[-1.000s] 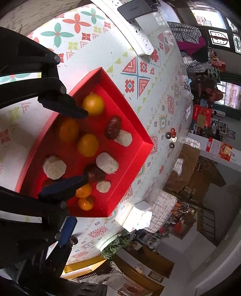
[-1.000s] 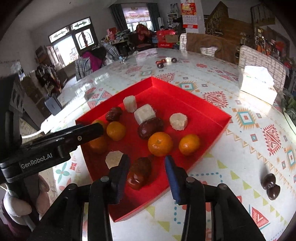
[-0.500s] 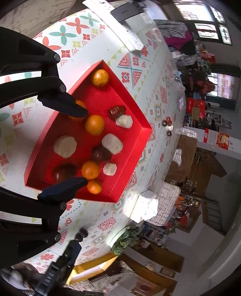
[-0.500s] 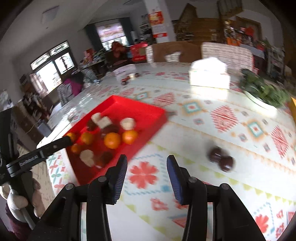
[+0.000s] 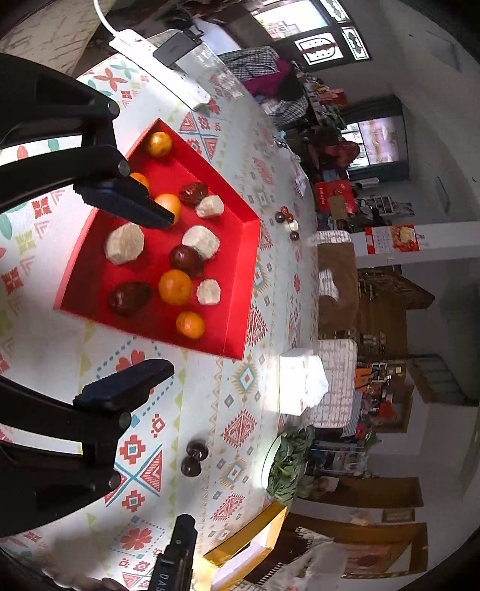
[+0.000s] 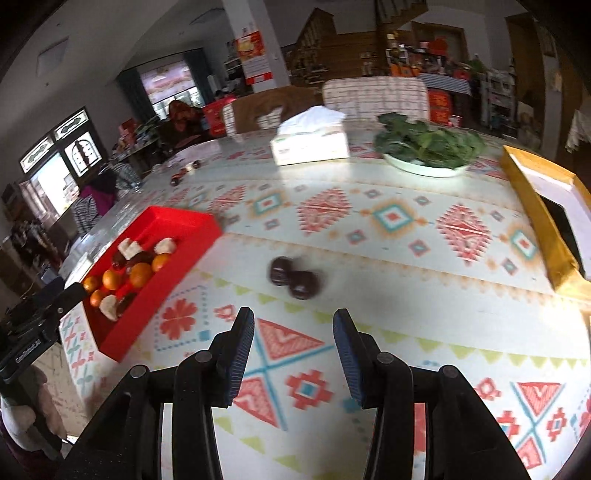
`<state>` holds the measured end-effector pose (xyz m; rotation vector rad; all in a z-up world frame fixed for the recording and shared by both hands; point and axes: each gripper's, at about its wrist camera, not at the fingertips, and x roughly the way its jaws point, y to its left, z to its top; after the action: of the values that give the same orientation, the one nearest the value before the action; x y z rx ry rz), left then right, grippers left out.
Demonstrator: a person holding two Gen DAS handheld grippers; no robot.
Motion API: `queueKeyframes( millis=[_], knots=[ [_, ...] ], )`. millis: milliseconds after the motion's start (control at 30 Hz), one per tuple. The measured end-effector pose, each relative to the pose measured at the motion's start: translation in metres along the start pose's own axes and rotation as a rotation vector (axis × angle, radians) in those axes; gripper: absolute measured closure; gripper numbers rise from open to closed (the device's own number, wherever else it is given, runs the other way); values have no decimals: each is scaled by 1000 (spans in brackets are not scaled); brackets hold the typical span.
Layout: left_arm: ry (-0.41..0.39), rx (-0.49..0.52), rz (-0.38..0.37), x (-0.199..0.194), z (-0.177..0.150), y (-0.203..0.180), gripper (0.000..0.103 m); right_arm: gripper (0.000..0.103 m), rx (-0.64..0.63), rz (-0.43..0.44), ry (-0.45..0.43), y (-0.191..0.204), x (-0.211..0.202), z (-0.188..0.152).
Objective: Organize fruits
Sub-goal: 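Move both tools back toward the two dark chestnuts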
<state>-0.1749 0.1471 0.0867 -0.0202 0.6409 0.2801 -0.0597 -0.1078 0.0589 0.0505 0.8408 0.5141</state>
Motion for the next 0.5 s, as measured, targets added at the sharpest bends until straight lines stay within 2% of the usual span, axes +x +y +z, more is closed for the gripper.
queueKeyframes(
  millis=[200, 500],
  knots=[
    [12, 23, 0, 1, -1, -11, 30, 52, 38, -1, 2, -12, -2, -5],
    [38, 33, -20, 4, -8, -15, 30, 52, 17, -3, 15, -4, 1, -9]
  ],
)
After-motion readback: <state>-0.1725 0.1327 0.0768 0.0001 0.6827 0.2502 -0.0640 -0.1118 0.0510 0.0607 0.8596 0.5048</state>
